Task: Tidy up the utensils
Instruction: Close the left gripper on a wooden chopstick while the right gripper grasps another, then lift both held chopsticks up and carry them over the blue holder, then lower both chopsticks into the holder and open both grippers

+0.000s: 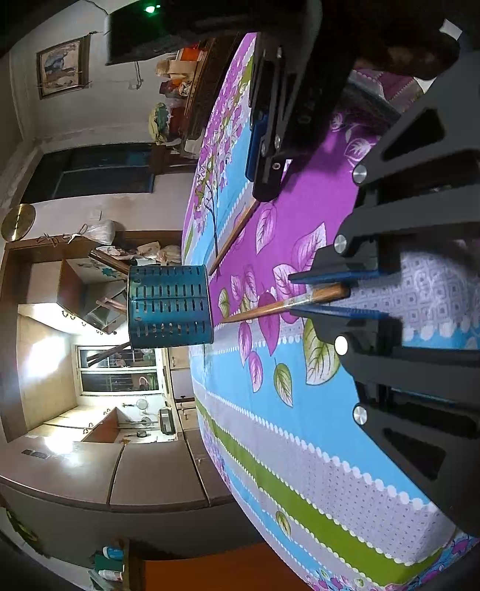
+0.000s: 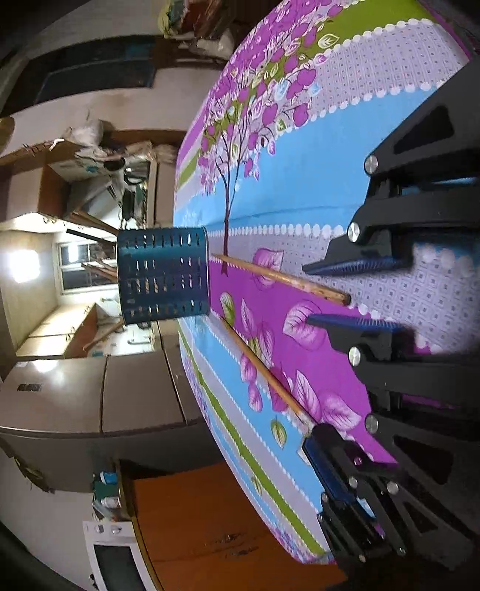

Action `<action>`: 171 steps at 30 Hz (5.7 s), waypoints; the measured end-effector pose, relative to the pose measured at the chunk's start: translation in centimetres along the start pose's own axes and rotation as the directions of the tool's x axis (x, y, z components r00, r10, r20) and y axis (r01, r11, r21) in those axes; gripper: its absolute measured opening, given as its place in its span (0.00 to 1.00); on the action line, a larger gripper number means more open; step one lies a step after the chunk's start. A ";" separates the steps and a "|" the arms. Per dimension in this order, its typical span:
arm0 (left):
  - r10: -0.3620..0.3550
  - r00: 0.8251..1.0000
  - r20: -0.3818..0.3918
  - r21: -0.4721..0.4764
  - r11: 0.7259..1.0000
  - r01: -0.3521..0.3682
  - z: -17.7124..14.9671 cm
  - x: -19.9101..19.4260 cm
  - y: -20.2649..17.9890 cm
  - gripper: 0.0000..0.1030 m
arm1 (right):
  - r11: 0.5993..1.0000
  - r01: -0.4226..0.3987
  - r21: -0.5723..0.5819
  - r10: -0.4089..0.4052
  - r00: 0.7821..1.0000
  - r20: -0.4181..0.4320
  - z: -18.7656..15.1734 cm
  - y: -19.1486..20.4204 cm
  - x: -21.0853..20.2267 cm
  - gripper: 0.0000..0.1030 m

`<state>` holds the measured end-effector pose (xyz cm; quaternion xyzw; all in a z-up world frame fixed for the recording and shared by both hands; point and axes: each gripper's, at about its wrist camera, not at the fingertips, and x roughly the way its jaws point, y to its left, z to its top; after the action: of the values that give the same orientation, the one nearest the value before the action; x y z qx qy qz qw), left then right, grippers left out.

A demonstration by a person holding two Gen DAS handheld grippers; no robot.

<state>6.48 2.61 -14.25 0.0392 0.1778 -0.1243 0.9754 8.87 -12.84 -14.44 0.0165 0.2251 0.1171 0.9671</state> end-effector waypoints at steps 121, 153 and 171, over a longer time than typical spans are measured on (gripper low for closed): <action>0.043 0.891 0.452 -0.074 0.997 -0.010 34.6 9.1 3.6 0.05 | 0.979 -0.112 -0.172 0.154 0.955 0.255 41.2 -6.2 3.5 0.07; 0.085 0.935 0.345 -0.112 0.992 -0.049 31.6 14.3 5.3 0.34 | 0.986 -0.144 -0.087 0.155 0.977 0.147 38.5 -8.3 10.1 0.17; 0.136 0.929 0.344 -0.116 0.988 -0.101 27.0 5.4 7.1 0.88 | 0.986 -0.121 -0.116 0.152 0.937 0.315 32.5 -8.9 -0.5 0.82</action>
<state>22.25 5.02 9.24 -0.0200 0.0043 -0.0613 0.9979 24.70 -20.96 14.15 0.0051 0.0563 0.1902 0.9801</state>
